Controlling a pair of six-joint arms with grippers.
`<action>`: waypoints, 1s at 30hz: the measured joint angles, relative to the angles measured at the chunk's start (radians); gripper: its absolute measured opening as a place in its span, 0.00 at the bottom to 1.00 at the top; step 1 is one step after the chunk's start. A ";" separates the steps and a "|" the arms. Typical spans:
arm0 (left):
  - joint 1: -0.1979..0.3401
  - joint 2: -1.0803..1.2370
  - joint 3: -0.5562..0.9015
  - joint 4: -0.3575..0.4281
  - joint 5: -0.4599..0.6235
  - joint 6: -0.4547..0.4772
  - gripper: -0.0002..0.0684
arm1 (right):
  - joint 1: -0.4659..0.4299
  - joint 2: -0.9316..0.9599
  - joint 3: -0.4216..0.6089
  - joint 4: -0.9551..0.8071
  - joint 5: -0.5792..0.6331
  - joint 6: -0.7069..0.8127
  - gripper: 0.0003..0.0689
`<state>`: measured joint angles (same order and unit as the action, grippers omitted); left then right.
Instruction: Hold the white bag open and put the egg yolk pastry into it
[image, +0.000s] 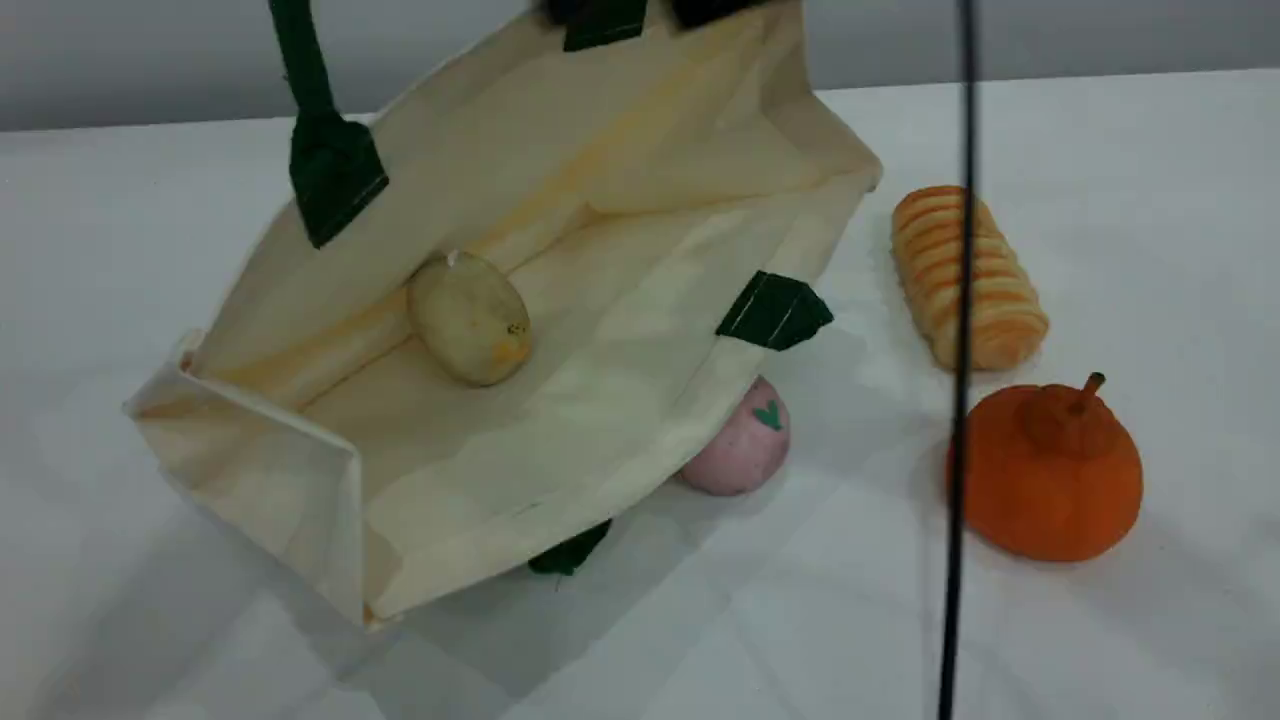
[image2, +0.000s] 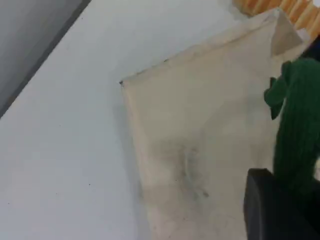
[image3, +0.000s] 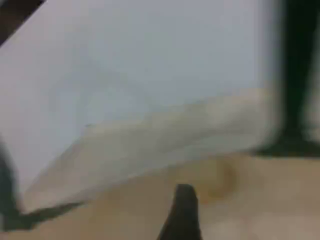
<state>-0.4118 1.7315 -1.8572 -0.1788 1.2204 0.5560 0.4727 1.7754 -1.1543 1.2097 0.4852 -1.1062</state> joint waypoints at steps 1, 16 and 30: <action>0.000 0.000 0.000 0.000 0.000 -0.009 0.14 | -0.025 -0.015 0.000 -0.038 -0.001 0.040 0.84; 0.000 0.001 0.000 -0.003 0.001 -0.019 0.14 | -0.316 -0.117 0.000 -0.253 -0.016 0.250 0.83; 0.000 0.001 0.000 -0.001 -0.001 -0.022 0.70 | -0.316 -0.121 -0.001 -0.279 -0.015 0.260 0.83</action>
<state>-0.4118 1.7324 -1.8572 -0.1798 1.2191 0.5340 0.1570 1.6546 -1.1553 0.9307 0.4702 -0.8460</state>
